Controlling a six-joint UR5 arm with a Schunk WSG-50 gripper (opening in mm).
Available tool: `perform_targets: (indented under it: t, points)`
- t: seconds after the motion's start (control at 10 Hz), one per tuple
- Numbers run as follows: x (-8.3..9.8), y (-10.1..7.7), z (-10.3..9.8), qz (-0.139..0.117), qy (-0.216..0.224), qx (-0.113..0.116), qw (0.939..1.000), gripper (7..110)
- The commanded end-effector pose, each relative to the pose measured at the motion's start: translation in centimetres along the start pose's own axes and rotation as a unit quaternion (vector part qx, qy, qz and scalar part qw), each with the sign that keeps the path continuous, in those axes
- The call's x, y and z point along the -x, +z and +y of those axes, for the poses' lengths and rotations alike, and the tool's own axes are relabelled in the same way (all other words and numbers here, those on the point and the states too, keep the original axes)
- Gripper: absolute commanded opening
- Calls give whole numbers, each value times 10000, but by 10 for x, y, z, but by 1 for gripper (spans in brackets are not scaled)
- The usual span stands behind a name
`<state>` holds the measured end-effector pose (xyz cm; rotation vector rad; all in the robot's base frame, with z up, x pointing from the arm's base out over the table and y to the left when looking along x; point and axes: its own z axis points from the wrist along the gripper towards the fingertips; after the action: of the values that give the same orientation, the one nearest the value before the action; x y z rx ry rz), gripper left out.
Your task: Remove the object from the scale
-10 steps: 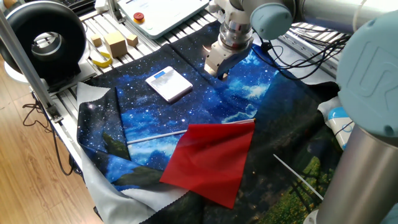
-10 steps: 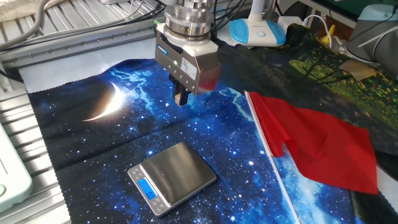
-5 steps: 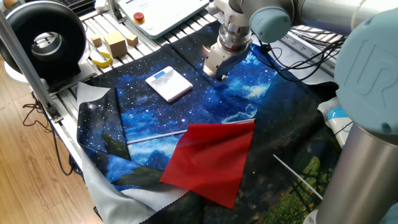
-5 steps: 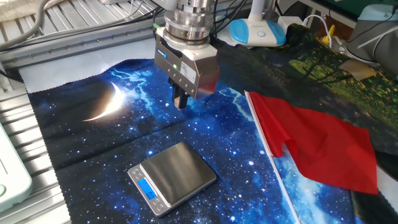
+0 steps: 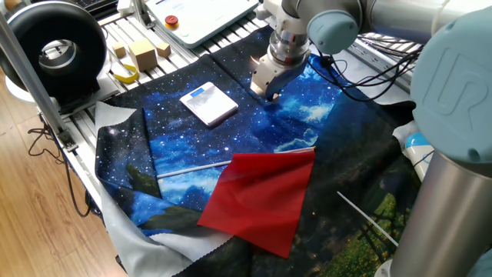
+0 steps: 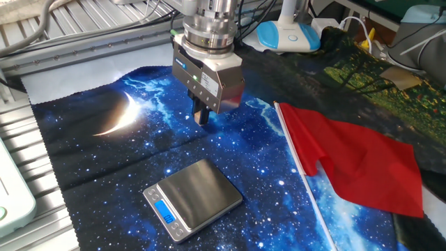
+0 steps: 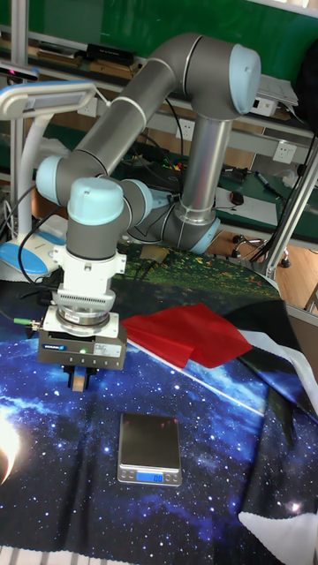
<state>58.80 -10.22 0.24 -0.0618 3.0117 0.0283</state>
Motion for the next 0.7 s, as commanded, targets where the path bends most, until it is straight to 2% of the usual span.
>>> perform_targets:
  t: [0.0,0.3,0.4,0.6]
  points:
    - [-3,-2,0,70,18,53,10000,7]
    - [-1,-3,1,44,-144,114,9998,7]
    - [-1,-3,1,43,-188,129,9997,22]
    - [0,-4,4,34,-335,236,9992,22]
